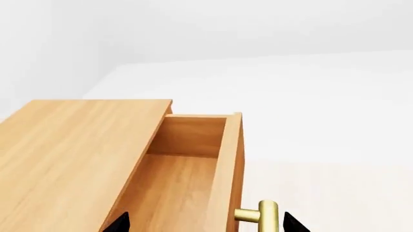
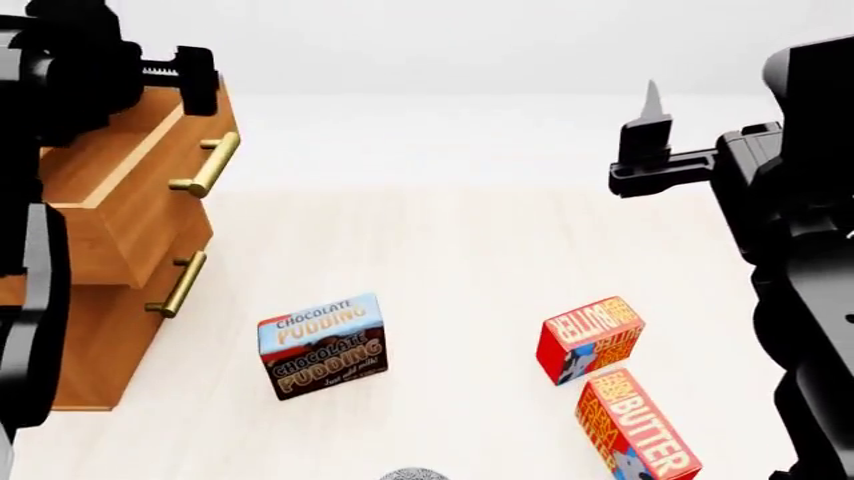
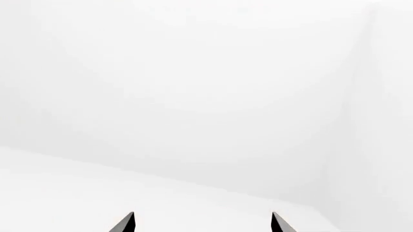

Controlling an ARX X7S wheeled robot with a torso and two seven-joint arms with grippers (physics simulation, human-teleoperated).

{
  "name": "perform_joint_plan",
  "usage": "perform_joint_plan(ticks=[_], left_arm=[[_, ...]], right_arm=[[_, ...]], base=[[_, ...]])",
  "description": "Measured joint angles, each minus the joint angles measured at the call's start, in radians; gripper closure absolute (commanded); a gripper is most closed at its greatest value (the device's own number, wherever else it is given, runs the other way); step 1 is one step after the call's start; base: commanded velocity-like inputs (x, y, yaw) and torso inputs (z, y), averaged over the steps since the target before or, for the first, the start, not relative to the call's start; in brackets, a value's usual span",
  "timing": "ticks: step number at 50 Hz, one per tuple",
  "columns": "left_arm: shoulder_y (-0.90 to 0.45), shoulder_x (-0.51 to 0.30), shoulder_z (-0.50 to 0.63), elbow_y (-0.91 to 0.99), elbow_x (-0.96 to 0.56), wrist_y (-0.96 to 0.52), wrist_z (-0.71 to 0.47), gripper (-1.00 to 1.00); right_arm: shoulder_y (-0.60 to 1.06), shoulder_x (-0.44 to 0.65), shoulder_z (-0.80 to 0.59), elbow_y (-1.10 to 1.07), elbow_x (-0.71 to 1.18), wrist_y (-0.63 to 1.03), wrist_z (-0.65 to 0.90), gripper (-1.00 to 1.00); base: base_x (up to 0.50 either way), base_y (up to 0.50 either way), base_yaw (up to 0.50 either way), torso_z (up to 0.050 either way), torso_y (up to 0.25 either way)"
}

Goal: Put the bowl in the top drawer of the cabinet.

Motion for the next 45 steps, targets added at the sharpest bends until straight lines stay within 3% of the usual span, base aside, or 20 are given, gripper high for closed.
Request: perform_joint_plan(ticks=[19,45], left_arm=[[-0.048,0.052,0.026,-0.348,0.049,0.188,0.044,-1.0],[0.003,0.079,-0.017,-0.415,0.146,0.235,0.091,-1.0]], right_arm=[[-0.014,-0.002,-0.013,0.022,0.003,-0.02,0.004,-1.0],[-0.042,-0.003,-0.027,0.054,0.004,-0.055,0.01,-1.0]], base=[[0.0,0.0,0.0,0.0,0.0],[0.0,0.0,0.0,0.0,0.0]])
